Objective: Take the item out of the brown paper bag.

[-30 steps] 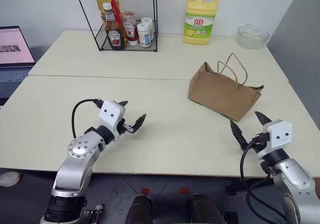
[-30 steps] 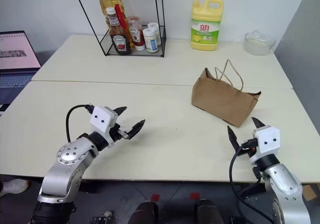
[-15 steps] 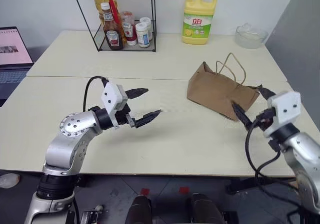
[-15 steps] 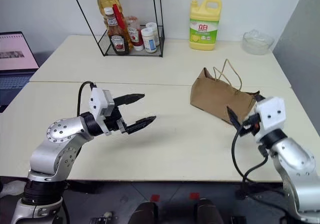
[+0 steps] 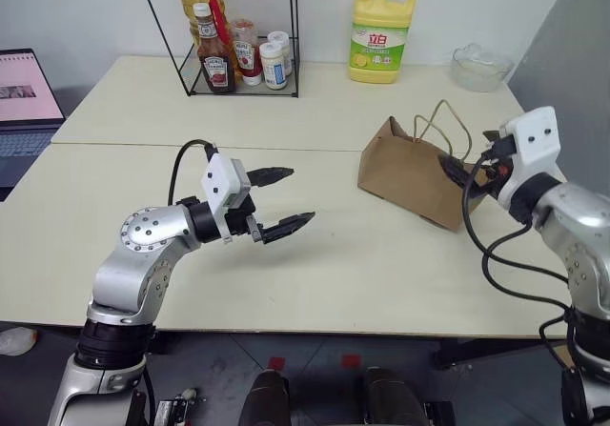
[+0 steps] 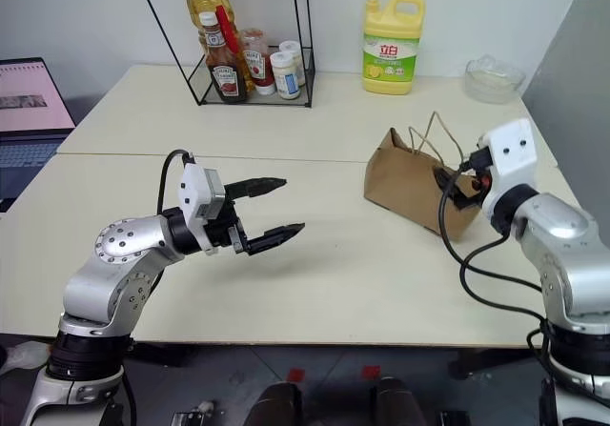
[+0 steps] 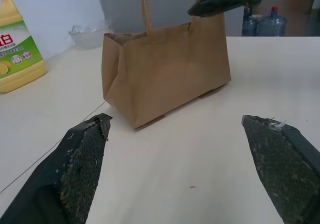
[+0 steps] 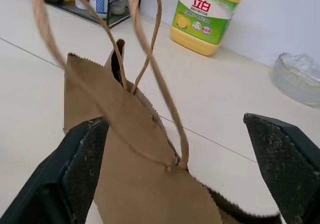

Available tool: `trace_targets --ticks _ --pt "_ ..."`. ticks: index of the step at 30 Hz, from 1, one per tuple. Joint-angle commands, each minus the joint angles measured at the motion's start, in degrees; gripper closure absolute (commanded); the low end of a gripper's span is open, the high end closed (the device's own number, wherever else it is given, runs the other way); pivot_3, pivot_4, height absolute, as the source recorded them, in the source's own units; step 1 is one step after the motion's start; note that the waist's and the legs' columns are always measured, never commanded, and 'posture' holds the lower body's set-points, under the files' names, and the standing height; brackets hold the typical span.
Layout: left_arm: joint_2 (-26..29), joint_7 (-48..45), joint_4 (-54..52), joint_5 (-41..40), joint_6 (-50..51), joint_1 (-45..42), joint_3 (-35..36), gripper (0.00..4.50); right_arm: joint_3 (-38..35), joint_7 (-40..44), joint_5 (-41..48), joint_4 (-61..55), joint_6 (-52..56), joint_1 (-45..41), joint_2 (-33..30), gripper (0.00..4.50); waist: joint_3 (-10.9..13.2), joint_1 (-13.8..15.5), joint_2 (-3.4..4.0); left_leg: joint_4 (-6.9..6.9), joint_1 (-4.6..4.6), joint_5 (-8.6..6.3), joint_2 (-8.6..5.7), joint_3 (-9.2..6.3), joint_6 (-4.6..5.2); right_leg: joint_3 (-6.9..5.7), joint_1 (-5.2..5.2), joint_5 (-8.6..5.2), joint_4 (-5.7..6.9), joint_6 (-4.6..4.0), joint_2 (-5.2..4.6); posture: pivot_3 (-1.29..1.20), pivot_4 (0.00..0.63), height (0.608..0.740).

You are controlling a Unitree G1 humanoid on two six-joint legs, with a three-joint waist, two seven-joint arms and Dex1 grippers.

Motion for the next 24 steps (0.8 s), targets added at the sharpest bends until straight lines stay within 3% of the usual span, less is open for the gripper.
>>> trace_targets --ticks 1,9,10,12,22,24 --pt "0.30 -0.14 -0.76 -0.19 -1.15 -0.91 0.83 0.02 -1.34 0.34 1.82 1.29 2.13 -4.37 -0.24 0.00 0.00 0.00 0.00 0.00 0.00 0.00 0.00 0.00 0.00 0.00 0.00 0.00 0.00 0.00 0.00 0.00 0.150 0.740" --pt "0.21 -0.18 -0.58 -0.10 -1.69 -0.79 0.78 0.02 -0.38 0.35 3.90 3.28 6.92 -10.52 0.12 0.00 0.03 0.00 0.03 0.00 -0.02 0.00 0.00 0.01 0.00 0.01 -0.02 0.00 0.00 0.00 -0.01 0.00 0.150 0.740" --pt "0.21 -0.20 -0.49 -0.06 -1.77 -0.79 0.76 0.00 -0.11 0.36 4.01 3.46 7.52 -11.17 -0.01 0.18 0.03 0.00 0.03 0.00 -0.02 0.00 0.00 0.01 0.00 0.00 -0.03 0.00 0.00 0.00 0.00 0.00 0.150 0.740" --pt "0.24 -0.27 -0.30 0.02 -1.96 -0.81 0.73 0.00 0.44 0.30 4.08 3.79 8.42 -12.39 -0.16 0.62 0.03 0.00 0.03 -0.02 -0.02 0.00 0.01 0.00 0.00 0.00 -0.04 0.00 0.00 0.00 0.01 0.00 0.150 0.740" --pt "0.65 -0.31 -0.45 0.24 -2.41 0.04 0.91 0.00 3.51 1.31 3.24 5.12 11.29 -16.18 -1.59 4.33 0.04 -0.01 0.05 -0.01 -0.04 -0.01 0.00 0.01 0.01 0.00 -0.05 0.00 -0.02 0.00 0.00 0.00 0.150 0.740" --pt "0.76 -0.06 -0.48 0.31 -2.23 0.22 1.14 0.00 3.97 2.01 3.04 5.85 11.17 -17.03 -2.12 4.46 0.04 -0.02 0.05 -0.02 -0.04 -0.01 0.00 0.01 0.01 0.00 -0.06 0.00 -0.01 0.00 0.00 0.00 0.150 0.740"
